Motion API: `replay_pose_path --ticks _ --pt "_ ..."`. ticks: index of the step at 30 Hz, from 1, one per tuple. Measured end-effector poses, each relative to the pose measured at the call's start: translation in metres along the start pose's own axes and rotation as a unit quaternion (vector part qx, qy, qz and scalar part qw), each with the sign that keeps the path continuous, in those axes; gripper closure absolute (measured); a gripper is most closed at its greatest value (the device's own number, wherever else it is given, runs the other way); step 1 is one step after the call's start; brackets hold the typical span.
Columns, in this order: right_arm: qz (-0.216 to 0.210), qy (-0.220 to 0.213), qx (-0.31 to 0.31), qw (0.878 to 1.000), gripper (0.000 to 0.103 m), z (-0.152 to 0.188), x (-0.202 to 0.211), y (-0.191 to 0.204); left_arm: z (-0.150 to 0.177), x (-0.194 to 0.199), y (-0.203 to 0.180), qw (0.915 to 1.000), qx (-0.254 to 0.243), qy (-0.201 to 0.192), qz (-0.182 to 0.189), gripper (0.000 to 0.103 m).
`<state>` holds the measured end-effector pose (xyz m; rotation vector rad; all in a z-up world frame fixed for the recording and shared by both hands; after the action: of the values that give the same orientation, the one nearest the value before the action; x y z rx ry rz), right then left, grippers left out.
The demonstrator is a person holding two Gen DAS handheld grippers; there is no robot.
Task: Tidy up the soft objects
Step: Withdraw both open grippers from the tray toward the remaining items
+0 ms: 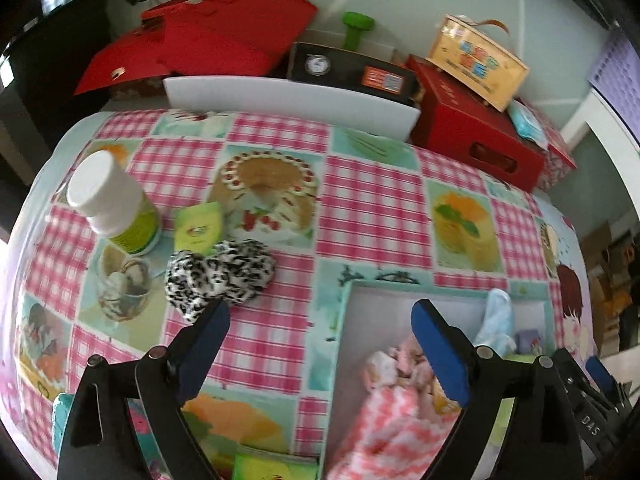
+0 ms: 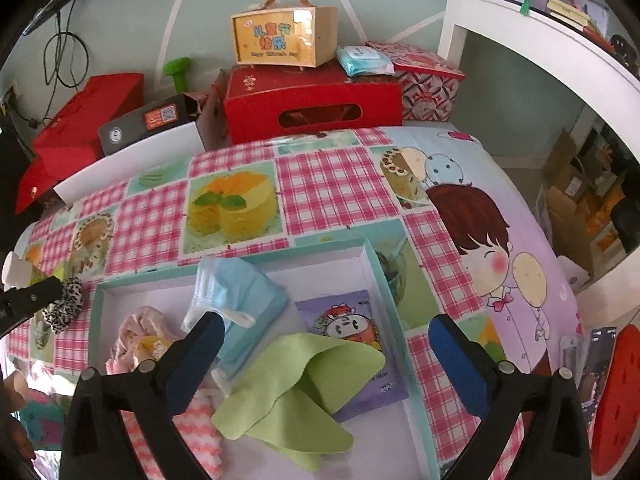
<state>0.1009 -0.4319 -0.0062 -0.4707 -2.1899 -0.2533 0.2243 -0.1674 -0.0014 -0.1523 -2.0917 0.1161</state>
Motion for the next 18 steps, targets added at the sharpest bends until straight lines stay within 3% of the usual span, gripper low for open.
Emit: replay_pose_path --ticks 18 --pt "0.002 0.020 0.019 1.000 0.000 0.005 -0.008 0.011 0.002 0.003 0.007 0.9999 0.009 -0.001 0.006 0.010"
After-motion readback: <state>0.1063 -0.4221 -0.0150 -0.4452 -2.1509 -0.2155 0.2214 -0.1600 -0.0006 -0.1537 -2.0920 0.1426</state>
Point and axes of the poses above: each gripper's, at about its wrist camera, not at the fingertips, and x roughly against the way its jaws point, y to its left, z to its underside, the point moved 1 cm from there along -x, roughly the way its jaws point, and after that the axes turned 4 degrees about -y, right-handed, at the moved point
